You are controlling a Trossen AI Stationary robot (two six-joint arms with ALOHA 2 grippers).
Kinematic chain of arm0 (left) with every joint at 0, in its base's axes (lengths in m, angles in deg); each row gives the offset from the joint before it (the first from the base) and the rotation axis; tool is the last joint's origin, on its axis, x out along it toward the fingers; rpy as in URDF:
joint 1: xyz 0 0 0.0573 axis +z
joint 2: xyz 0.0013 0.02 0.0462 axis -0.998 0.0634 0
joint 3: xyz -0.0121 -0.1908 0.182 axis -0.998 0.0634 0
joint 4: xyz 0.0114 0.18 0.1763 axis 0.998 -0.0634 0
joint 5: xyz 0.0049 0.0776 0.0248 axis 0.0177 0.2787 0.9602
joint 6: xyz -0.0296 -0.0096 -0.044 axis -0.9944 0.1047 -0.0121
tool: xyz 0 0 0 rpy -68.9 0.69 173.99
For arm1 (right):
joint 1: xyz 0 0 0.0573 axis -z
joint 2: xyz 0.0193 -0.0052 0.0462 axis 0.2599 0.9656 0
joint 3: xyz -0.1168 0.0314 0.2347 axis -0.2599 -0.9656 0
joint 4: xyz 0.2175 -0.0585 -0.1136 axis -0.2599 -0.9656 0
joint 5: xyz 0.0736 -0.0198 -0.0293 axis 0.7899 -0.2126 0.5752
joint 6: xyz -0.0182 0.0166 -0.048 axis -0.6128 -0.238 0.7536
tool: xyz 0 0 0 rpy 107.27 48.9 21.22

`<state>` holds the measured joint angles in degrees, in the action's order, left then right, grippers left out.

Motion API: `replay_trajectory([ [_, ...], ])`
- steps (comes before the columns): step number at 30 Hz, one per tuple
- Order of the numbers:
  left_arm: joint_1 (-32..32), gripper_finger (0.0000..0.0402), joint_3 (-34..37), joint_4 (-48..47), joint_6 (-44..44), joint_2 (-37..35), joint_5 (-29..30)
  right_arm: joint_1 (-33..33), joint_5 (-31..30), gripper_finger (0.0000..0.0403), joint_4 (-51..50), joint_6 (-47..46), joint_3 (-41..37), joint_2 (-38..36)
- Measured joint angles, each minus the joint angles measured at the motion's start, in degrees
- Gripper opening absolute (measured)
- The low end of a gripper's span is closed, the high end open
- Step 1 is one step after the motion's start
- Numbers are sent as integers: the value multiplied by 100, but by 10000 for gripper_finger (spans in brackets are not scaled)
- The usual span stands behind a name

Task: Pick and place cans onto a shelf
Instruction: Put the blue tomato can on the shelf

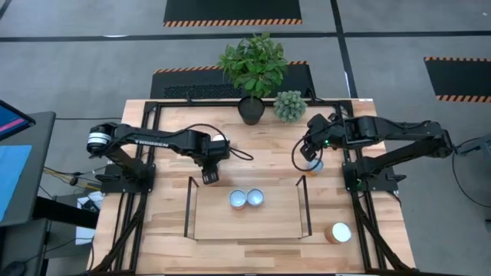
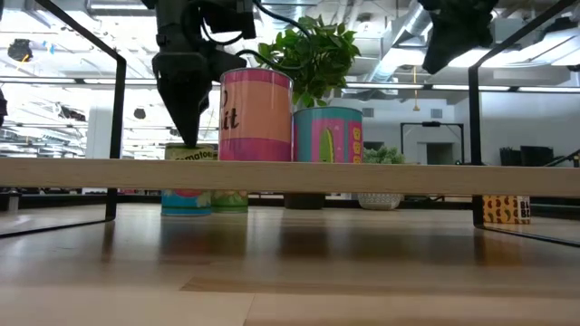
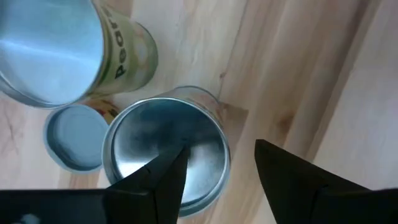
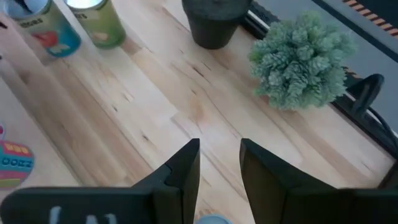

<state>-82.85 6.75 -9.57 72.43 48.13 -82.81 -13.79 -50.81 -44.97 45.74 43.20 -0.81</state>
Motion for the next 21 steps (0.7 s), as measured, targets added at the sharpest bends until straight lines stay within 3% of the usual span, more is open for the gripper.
replay_trajectory([
  [6, -25, 163, -9, 15, -91, 167, 214, 0, 1, 135, 2, 2, 4, -17],
  [12, -134, 21, 18, 59, -361, -22, 212, 0, -13, 132, -7, 2, 4, -10],
  [16, -217, 3, -79, -165, -694, -101, 197, 0, -26, 132, -11, 2, 4, -8],
  [21, -450, 0, -999, -986, -791, -175, 380, 0, -42, 132, -17, 0, 4, -8],
])
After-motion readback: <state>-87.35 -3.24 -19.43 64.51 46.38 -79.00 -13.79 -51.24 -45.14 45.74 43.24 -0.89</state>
